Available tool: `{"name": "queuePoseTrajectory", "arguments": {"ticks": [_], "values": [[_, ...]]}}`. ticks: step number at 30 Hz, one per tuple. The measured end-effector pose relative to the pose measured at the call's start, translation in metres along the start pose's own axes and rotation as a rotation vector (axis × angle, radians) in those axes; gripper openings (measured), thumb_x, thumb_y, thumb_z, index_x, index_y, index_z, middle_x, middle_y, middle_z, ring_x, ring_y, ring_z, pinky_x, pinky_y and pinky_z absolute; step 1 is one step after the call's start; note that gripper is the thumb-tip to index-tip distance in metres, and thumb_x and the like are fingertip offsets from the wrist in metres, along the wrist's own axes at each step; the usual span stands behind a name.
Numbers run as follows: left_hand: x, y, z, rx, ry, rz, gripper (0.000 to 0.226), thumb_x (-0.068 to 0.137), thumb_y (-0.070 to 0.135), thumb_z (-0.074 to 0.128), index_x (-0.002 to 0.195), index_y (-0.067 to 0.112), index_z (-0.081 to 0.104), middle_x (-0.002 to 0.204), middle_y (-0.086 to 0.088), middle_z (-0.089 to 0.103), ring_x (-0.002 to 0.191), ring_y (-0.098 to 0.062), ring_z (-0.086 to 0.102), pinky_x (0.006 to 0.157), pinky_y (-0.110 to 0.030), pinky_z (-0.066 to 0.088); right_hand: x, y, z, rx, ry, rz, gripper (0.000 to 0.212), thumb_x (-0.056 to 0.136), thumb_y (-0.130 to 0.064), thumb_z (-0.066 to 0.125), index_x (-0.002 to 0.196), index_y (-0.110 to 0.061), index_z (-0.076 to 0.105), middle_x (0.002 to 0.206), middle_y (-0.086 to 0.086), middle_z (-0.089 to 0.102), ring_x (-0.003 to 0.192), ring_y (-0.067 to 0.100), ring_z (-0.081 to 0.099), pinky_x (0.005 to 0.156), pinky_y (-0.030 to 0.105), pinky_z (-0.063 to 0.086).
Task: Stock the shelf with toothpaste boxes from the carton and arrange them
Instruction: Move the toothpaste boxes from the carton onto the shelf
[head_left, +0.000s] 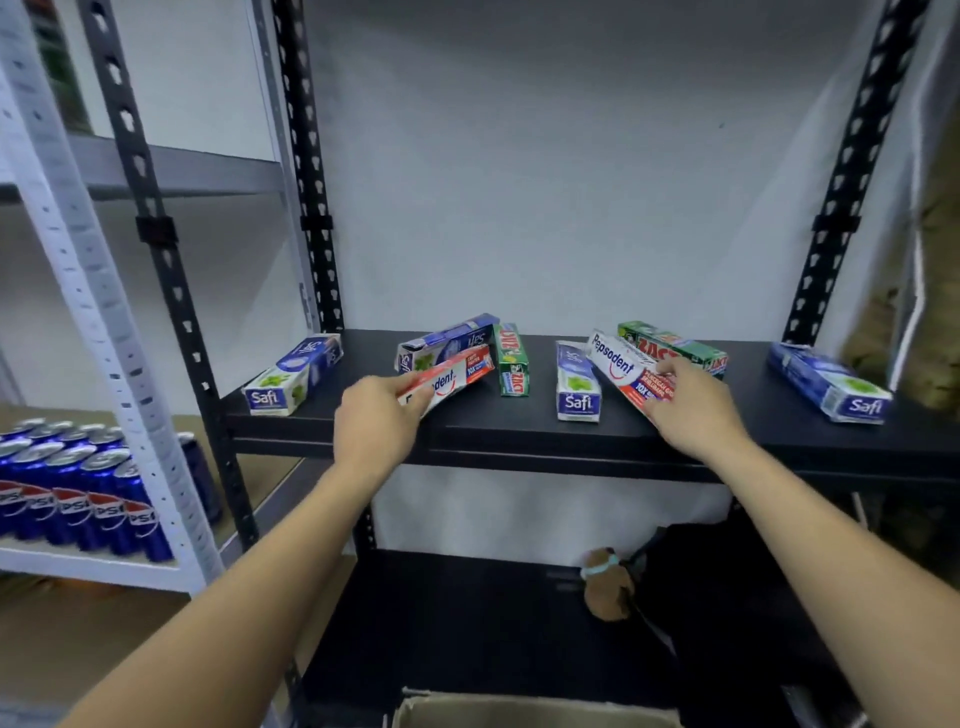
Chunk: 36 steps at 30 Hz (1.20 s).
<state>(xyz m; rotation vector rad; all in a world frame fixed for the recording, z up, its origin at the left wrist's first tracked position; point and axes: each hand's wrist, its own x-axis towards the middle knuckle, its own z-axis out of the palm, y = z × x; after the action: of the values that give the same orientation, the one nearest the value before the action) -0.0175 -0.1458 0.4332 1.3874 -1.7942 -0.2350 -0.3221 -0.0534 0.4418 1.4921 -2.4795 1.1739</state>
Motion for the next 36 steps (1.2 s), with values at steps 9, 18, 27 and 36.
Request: {"name": "queuePoseTrajectory", "arguments": {"ticks": [9,18,27,36], "values": [[0.043,0.014,0.033,0.190,-0.082,0.115,0.040,0.090,0.046,0.065,0.126,0.028,0.068,0.119,-0.012,0.066,0.107,-0.033,0.061,0.084,-0.039,0.049,0.050,0.025,0.022,-0.110,0.044,-0.043,0.051,0.085,-0.022,0.072,0.132,-0.013,0.055,0.132,0.015,0.053,0.121,0.034,0.048,0.101,0.037,0.039],[0.060,0.001,0.051,0.001,-0.171,0.150,0.066,0.087,0.040,0.065,0.148,0.029,0.045,0.145,-0.004,0.053,0.130,-0.023,0.049,0.104,-0.032,0.038,0.062,0.034,0.029,-0.003,0.138,-0.035,0.056,0.081,-0.018,0.064,0.137,-0.017,0.054,0.136,0.011,0.043,0.126,0.032,0.043,0.105,0.036,0.036],[0.058,-0.006,0.061,0.025,-0.084,0.208,0.057,0.091,0.040,0.066,0.143,0.020,0.053,0.138,-0.005,0.060,0.123,-0.026,0.056,0.102,-0.035,0.043,0.061,0.036,0.029,-0.038,0.178,-0.110,0.044,0.087,-0.007,0.060,0.131,-0.011,0.059,0.131,0.010,0.059,0.119,0.030,0.054,0.096,0.032,0.043],[0.057,-0.007,0.061,0.063,-0.072,0.273,0.052,0.093,0.038,0.065,0.139,0.015,0.056,0.143,-0.007,0.054,0.129,-0.028,0.049,0.109,-0.038,0.037,0.043,0.030,0.023,0.003,0.375,-0.139,0.033,0.086,-0.015,0.054,0.118,-0.011,0.063,0.127,0.007,0.055,0.116,0.029,0.047,0.096,0.033,0.040]]}}
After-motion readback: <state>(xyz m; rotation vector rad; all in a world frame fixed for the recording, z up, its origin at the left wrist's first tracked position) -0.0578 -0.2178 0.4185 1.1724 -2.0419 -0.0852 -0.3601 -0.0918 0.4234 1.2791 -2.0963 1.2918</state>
